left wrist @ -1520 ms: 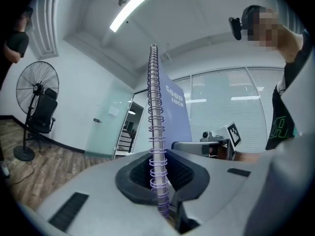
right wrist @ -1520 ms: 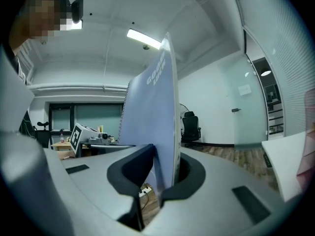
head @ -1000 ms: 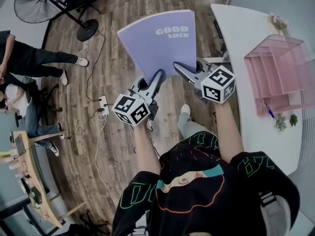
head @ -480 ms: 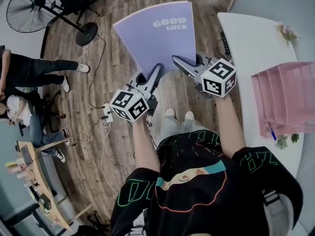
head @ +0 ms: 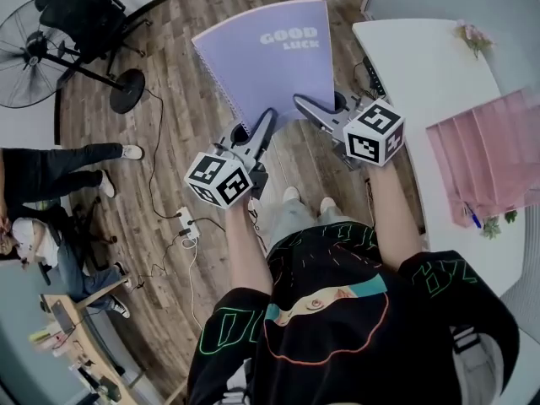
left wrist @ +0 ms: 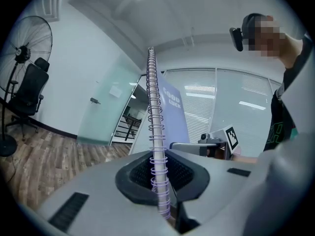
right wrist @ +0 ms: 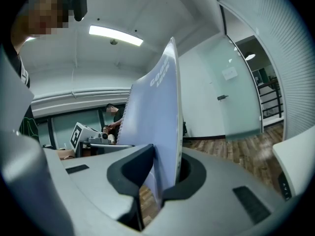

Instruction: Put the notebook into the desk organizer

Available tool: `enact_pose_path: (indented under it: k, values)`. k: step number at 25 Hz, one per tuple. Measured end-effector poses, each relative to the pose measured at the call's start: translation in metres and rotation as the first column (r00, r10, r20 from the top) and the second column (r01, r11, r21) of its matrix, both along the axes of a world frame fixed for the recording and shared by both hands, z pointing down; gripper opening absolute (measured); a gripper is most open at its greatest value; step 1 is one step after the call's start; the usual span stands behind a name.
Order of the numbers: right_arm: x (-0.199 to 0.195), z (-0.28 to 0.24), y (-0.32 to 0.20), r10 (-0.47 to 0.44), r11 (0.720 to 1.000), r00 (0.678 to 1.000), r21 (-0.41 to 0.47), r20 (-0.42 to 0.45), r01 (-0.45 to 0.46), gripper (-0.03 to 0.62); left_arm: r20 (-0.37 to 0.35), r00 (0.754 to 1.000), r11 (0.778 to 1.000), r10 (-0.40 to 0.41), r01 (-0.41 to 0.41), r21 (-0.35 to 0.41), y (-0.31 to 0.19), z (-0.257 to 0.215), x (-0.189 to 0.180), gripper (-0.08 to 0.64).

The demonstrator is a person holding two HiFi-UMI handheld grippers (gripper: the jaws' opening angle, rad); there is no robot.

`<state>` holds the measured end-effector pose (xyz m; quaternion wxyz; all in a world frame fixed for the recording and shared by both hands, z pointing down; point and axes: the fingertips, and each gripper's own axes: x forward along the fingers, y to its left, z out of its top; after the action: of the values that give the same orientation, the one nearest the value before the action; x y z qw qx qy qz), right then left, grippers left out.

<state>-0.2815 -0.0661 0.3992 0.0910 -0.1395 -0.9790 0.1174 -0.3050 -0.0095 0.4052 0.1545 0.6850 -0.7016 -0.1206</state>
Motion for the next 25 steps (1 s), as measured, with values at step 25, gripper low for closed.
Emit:
enact_pose_path:
  k: [25]
  values:
    - [0.175,0.005,-0.12,0.682,0.731,0.73,0.019,-0.054,-0.682,0.054,-0.055,0.638,0.64,0.768,-0.769,0.005,-0.153,0.002,0.142,0.026]
